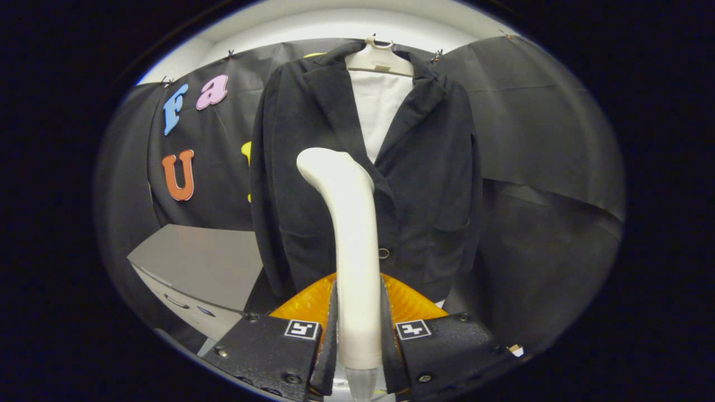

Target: Iron the clothes twice with a garment steamer, once on the left side and once on the right side.

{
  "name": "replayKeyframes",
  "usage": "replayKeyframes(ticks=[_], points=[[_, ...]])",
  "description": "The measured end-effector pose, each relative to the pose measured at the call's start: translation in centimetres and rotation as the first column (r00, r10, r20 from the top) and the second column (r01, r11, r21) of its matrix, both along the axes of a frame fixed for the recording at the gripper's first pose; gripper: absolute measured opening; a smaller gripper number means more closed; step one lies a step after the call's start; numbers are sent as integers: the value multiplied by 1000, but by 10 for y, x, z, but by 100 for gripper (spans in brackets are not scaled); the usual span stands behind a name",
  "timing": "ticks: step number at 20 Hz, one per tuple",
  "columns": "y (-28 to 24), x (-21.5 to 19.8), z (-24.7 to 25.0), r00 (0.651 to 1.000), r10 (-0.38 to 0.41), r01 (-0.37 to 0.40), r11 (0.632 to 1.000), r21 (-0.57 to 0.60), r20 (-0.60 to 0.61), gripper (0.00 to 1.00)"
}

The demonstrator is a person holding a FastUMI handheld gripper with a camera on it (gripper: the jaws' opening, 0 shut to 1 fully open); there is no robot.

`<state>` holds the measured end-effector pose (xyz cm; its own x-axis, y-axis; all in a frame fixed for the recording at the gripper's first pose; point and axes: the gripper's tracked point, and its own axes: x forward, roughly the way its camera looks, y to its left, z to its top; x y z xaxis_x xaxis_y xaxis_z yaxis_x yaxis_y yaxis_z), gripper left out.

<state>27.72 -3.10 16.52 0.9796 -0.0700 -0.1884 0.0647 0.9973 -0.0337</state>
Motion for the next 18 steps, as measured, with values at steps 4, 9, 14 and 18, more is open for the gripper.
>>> replayKeyframes(ticks=[4, 9, 14, 18], points=[[-4, 0, -31, 998, -1, 2, 1000, 10, -59, 37], [-7, 2, -57, 994, -10, 10, 1000, 3, -106, 37], [-6, 0, -86, 987, -6, 4, 1000, -9, -158, 37], [-10, -1, -110, 979, -5, 5, 1000, -3, -203, 37]])
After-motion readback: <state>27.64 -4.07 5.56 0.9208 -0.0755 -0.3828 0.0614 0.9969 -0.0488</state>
